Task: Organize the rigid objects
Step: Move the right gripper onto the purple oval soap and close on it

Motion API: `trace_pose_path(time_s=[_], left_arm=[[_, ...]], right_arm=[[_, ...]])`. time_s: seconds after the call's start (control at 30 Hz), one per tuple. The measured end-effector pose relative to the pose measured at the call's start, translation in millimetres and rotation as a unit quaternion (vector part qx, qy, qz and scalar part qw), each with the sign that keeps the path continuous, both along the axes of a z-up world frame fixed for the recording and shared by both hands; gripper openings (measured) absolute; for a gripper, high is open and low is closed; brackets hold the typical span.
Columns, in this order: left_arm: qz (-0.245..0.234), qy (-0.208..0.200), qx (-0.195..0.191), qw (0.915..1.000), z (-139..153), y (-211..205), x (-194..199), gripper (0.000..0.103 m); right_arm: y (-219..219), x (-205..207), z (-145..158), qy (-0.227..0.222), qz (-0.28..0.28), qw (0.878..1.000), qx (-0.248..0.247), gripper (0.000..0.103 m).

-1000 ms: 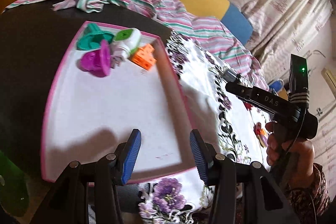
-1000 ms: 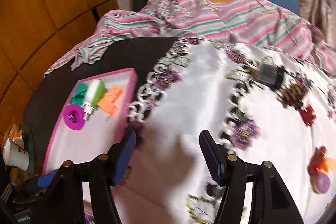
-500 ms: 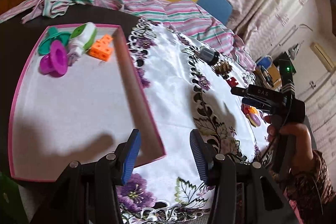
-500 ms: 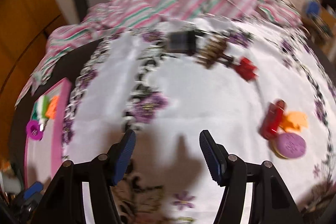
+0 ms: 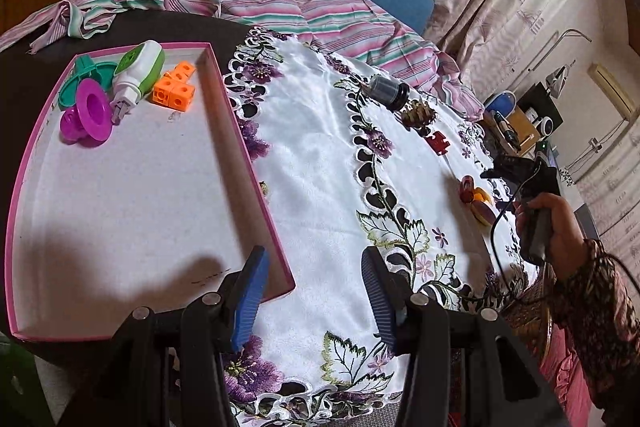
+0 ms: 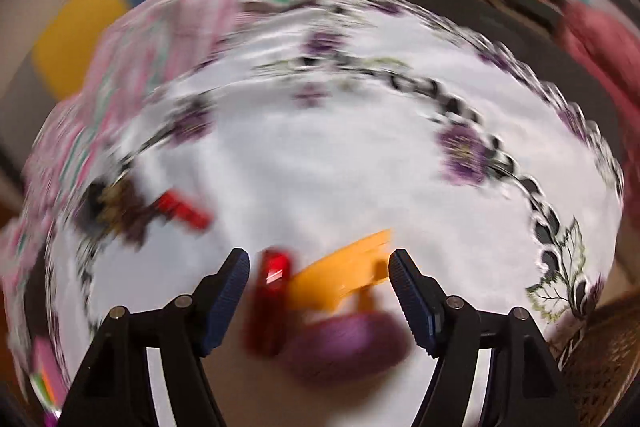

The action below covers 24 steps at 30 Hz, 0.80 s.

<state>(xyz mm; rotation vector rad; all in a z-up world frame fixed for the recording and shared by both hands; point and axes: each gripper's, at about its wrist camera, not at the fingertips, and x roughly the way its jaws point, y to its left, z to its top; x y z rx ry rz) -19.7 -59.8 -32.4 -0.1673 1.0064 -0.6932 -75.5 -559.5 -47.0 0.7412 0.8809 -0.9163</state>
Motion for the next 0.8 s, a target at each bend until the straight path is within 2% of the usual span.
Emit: trace_pose_path(time_s=[0.13, 0.23, 0.3, 0.4, 0.5, 0.53, 0.57, 0.63, 0.7, 0.8], left_arm=[[-0.002, 0.004, 0.004, 1.0, -3, -3, 0, 0.049], [-0.004, 0.003, 0.008, 1.0, -4, -4, 0, 0.049], [-0.006, 0.005, 0.009, 0.9999, -4, -7, -1, 0.049], [-0.01, 0.003, 0.013, 0.9999, -4, -10, -3, 0.049], [-0.013, 0.001, 0.017, 0.9998, -3, -11, -4, 0.049], [-0.012, 0.0, 0.018, 0.9998, -3, -11, -4, 0.049], [-0.01, 0.0, 0.018, 0.9998, -2, -10, -4, 0.049], [-0.007, 0.002, 0.015, 0.9999, -2, -9, -3, 0.049], [-0.005, 0.004, 0.014, 0.9999, -2, -8, -2, 0.049], [-0.006, 0.006, 0.011, 0.9999, -3, -9, -2, 0.049]], right_arm=[[-7, 1, -17, -0.013, 0.009, 0.999, 0.037, 0.056], [7, 14, -20, -0.013, 0.046, 0.998, 0.032, 0.049], [17, 26, -22, -0.031, 0.083, 0.995, 0.046, 0.04], [43, 51, -26, -0.05, 0.14, 0.987, 0.066, 0.04], [69, 74, -24, -0.075, 0.221, 0.969, 0.079, 0.04], [78, 78, -18, -0.084, 0.242, 0.964, 0.068, 0.041], [84, 79, -11, -0.09, 0.253, 0.962, 0.047, 0.048], [91, 74, 1, -0.099, 0.251, 0.963, 0.015, 0.056], [85, 66, 6, -0.085, 0.222, 0.971, 0.0, 0.059], [62, 47, 4, -0.001, 0.129, 0.992, 0.003, 0.068]])
